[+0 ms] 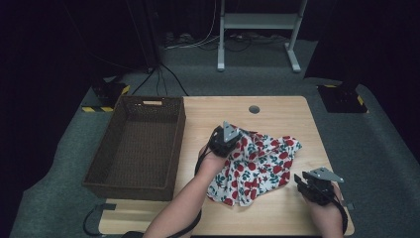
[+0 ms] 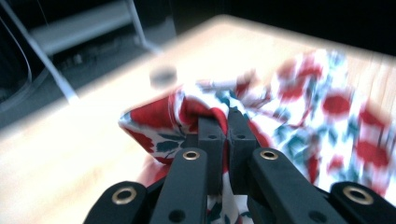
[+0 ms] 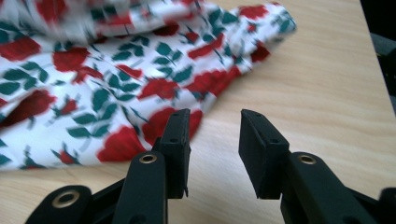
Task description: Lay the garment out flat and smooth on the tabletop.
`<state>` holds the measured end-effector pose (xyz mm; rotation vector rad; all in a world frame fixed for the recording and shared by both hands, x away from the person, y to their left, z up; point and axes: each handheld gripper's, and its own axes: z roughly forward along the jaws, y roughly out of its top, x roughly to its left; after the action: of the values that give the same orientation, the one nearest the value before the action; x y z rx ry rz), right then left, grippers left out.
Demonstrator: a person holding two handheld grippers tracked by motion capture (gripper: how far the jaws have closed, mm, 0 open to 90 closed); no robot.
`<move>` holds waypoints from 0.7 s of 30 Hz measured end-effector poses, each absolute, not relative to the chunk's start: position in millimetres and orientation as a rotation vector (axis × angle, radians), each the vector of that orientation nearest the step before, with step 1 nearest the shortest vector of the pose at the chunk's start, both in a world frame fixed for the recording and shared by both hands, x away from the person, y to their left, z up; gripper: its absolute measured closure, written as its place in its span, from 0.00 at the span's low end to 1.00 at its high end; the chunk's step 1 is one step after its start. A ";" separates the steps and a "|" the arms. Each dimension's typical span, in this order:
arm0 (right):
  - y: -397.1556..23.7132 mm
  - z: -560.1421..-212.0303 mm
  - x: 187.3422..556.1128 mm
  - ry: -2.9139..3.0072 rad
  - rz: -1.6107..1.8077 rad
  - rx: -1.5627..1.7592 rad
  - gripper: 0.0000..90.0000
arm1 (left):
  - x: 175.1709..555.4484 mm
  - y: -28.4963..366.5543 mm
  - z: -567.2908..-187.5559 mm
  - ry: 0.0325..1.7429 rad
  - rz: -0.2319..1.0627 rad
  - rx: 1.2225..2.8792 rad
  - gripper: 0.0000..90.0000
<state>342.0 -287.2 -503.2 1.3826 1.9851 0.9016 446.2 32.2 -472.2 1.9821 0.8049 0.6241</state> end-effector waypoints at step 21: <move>-216.8 -500.6 493.4 2.121 0.833 1.397 0.55 | 437.6 54.3 -532.2 0.869 0.525 2.044 0.93</move>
<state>493.4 -216.8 -500.6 1.3967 2.1210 0.8328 437.6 54.3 -532.2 2.0444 0.8689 0.5249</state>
